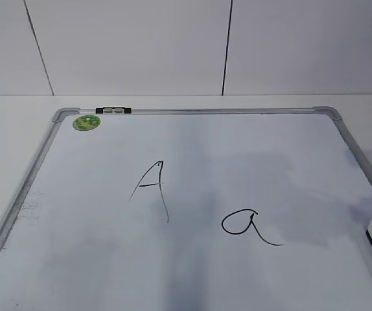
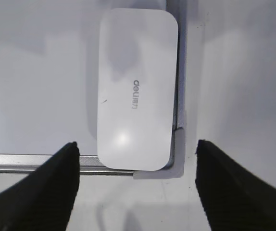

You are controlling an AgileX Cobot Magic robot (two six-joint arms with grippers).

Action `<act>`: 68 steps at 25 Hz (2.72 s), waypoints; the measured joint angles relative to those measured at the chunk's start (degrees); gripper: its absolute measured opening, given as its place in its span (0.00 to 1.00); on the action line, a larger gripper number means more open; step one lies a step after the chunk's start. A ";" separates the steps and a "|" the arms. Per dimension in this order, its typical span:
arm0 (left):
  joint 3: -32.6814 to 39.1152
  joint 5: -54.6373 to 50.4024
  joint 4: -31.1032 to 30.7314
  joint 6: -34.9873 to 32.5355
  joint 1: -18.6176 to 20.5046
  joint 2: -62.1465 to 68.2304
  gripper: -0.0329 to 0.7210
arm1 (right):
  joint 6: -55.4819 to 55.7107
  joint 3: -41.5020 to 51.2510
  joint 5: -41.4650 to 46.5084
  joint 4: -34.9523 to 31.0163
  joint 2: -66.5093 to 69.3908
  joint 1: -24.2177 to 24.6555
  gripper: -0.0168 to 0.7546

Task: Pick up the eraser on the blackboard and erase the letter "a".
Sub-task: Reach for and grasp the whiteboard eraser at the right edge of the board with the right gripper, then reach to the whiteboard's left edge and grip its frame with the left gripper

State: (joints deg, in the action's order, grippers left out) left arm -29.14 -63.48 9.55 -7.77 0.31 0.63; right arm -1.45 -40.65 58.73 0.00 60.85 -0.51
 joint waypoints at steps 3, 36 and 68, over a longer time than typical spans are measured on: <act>0.00 0.00 0.00 0.00 0.00 0.00 0.37 | 0.00 0.00 -1.06 0.00 2.06 0.00 0.79; 0.00 0.00 0.00 0.00 0.00 0.00 0.37 | -0.04 -0.31 -7.09 0.00 17.42 0.00 0.90; 0.00 0.00 0.00 0.00 0.00 0.00 0.37 | -0.04 -0.53 -11.33 0.00 24.26 0.00 0.76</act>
State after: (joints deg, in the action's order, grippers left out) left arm -29.14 -63.48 9.55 -7.77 0.31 0.63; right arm -1.49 -41.18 47.40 0.00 85.11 -0.51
